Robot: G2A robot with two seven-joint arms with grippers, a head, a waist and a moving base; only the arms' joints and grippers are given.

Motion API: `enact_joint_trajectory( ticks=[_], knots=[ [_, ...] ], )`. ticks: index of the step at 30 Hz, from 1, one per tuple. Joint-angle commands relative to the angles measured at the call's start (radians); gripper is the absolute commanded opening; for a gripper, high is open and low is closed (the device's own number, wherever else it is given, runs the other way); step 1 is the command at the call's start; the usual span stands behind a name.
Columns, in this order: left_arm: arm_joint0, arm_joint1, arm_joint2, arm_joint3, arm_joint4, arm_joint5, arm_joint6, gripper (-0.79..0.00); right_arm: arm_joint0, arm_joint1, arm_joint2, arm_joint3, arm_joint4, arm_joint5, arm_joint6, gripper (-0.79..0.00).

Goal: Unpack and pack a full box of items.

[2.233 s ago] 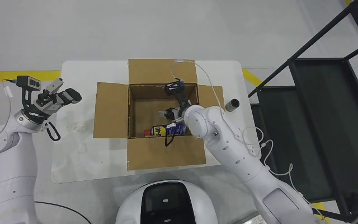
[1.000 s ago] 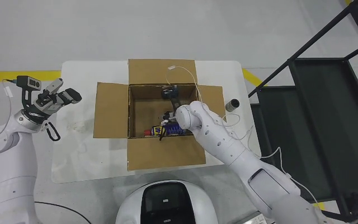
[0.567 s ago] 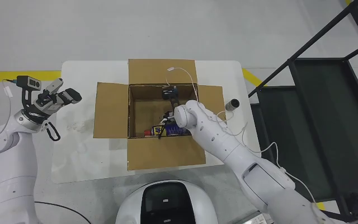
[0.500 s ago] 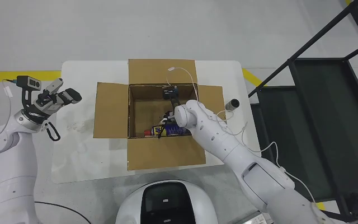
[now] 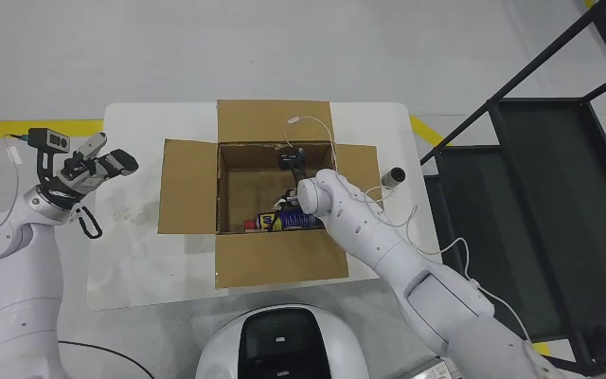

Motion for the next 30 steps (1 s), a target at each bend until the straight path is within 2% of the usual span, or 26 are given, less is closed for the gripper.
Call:
enact_joint_trajectory(
  ticks=[1, 2, 3, 4, 5, 7, 8, 16, 22, 30],
  knots=[
    [0.0, 0.0, 0.0, 0.0, 0.0, 0.0, 0.0, 0.0, 0.003, -0.003, -0.005, 0.012, -0.009, 0.001, -0.001, -0.249],
    [0.0, 0.0, 0.0, 0.0, 0.0, 0.0, 0.0, 0.0, 0.005, -0.005, -0.006, 0.017, -0.01, 0.003, -0.004, -0.256],
    [0.0, 0.0, 0.0, 0.0, 0.0, 0.0, 0.0, 0.0, 0.006, -0.007, -0.008, 0.021, -0.014, 0.003, -0.006, -0.317],
    [0.0, 0.0, 0.0, 0.0, 0.0, 0.0, 0.0, 0.0, 0.008, -0.009, -0.01, 0.025, -0.017, 0.003, -0.007, -0.422],
    [0.0, 0.0, 0.0, 0.0, 0.0, 0.0, 0.0, 0.0, 0.01, -0.01, -0.01, 0.027, -0.019, 0.002, -0.009, -0.48],
    [0.0, 0.0, 0.0, 0.0, 0.0, 0.0, 0.0, 0.0, 0.013, -0.014, -0.011, 0.03, -0.022, 0.003, -0.014, -0.739],
    [0.0, 0.0, 0.0, 0.0, 0.0, 0.0, 0.0, 0.0, 0.014, -0.015, -0.011, 0.028, -0.025, 0.004, -0.015, -0.785],
    [0.0, 0.0, 0.0, 0.0, 0.0, 0.0, 0.0, 0.0, 0.002, -0.008, 0.006, -0.06, -0.068, 0.016, -0.007, -0.785],
    [0.0, 0.0, 0.0, 0.0, 0.0, 0.0, 0.0, 0.0, -0.051, 0.017, 0.046, -0.223, -0.126, 0.036, 0.043, -0.785],
    [0.0, 0.0, 0.0, 0.0, 0.0, 0.0, 0.0, 0.0, -0.165, 0.062, 0.135, -0.485, -0.186, -0.005, 0.12, -0.785]
  ],
)
